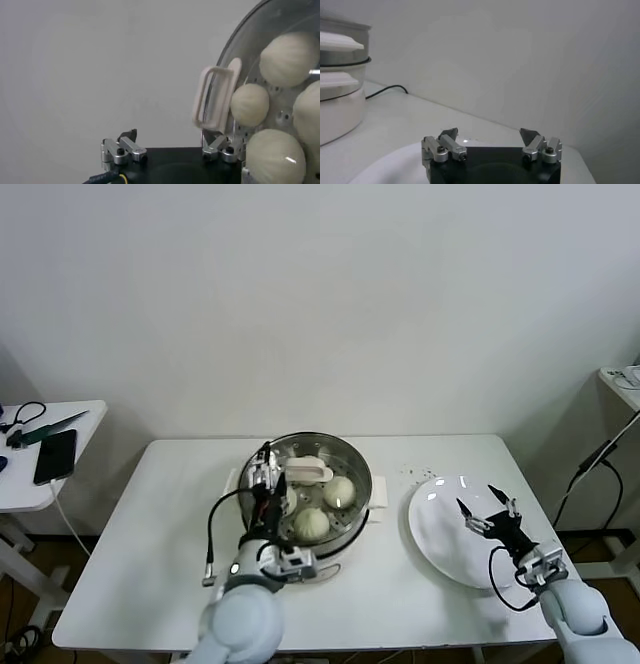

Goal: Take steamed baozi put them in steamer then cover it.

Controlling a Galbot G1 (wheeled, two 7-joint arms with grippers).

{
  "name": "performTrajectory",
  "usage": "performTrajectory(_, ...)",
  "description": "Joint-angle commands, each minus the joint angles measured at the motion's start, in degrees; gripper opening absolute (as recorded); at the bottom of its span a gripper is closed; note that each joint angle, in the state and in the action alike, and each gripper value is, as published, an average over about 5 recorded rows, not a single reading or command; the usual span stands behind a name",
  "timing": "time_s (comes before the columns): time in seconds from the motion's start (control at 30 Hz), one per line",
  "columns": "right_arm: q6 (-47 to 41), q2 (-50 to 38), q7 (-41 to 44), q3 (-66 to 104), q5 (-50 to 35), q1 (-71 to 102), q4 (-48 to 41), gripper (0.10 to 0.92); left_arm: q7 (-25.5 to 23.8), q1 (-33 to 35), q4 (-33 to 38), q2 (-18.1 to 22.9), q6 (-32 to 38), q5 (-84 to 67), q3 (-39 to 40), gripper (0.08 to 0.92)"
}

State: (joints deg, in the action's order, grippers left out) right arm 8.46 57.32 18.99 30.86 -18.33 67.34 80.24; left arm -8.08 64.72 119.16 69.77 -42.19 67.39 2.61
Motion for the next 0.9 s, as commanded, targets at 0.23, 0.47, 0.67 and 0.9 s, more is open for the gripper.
performTrajectory(0.23, -3.27, 0.26, -0.44, 0.77, -1.30, 0.59, 3.69, 0.823, 13.49, 13.07, 8.28, -3.30, 25.35, -38.48, -18.12, 0.823)
performTrajectory(0.47, -2.77, 1.40, -0.95, 1.24, -1.29, 2.48, 6.24, 0.823, 13.66, 20.51, 7.69, -0.35, 34.63, -49.86, -31.16, 0.823)
performTrajectory(0.67, -2.49, 2.29, -1.15, 1.21, -1.26, 3.40, 7.78, 0.823, 12.13, 23.24, 3.06, 2.78, 40.59, -61.79, -40.55, 0.823)
performTrajectory(0.9, -1.36, 2.80, -1.13, 1.27, -1.29, 4.25, 8.49, 0.823, 8.85, 26.19, -3.36, 7.59, 44.64, -71.13, -47.21, 0.823)
